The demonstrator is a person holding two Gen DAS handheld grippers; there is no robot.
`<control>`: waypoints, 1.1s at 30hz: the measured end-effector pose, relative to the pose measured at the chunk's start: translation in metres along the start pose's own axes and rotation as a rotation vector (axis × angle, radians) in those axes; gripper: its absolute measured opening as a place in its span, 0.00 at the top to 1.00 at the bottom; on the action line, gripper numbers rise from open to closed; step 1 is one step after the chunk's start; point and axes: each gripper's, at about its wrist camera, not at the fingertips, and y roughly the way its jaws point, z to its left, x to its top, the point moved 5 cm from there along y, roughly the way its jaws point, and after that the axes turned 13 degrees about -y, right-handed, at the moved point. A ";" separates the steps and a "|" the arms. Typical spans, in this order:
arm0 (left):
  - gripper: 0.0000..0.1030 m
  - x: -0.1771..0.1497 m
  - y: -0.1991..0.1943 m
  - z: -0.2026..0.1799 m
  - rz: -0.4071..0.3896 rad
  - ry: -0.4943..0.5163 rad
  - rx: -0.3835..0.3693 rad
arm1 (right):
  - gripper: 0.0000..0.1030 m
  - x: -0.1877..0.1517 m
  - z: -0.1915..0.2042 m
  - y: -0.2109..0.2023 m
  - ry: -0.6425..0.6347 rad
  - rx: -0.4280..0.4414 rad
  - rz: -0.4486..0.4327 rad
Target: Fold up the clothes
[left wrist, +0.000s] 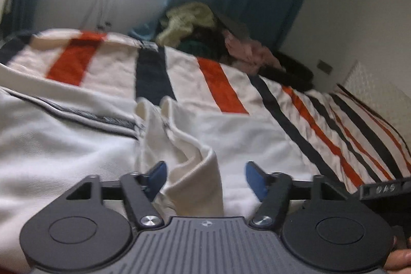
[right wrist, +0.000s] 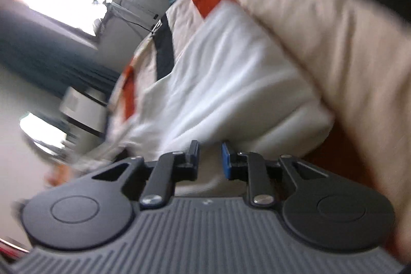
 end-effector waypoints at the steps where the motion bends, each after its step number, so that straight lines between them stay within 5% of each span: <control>1: 0.58 -0.001 0.006 0.002 0.015 0.001 -0.003 | 0.75 -0.001 -0.006 0.003 0.066 0.040 0.006; 3: 0.79 0.001 0.009 0.005 0.003 -0.002 -0.001 | 0.55 -0.002 -0.013 0.006 0.156 0.099 -0.003; 5: 0.86 0.006 0.006 0.008 -0.019 -0.013 -0.011 | 0.39 -0.003 -0.017 0.008 0.215 0.147 -0.026; 10: 0.89 0.024 -0.026 0.024 -0.037 -0.287 -0.166 | 0.33 -0.004 -0.013 0.022 0.244 0.173 -0.037; 13: 0.89 0.016 -0.030 0.038 0.013 -0.411 -0.168 | 0.40 -0.005 -0.022 0.023 0.269 0.140 -0.050; 15: 0.89 0.009 -0.026 0.044 0.041 -0.424 -0.127 | 0.70 -0.004 -0.024 0.013 0.241 0.067 -0.072; 17: 0.89 0.004 -0.020 0.048 0.063 -0.399 -0.071 | 0.84 -0.003 -0.022 0.002 0.188 -0.002 -0.096; 21: 0.88 -0.002 -0.013 0.042 0.059 -0.303 0.002 | 0.89 -0.005 -0.025 -0.010 0.143 -0.112 -0.100; 27: 0.86 -0.013 -0.019 0.028 0.038 -0.183 0.079 | 0.85 -0.011 -0.025 -0.025 0.079 -0.148 -0.066; 33: 0.81 -0.016 -0.030 0.014 0.020 -0.087 0.126 | 0.84 -0.012 0.021 -0.038 -0.281 -0.229 -0.074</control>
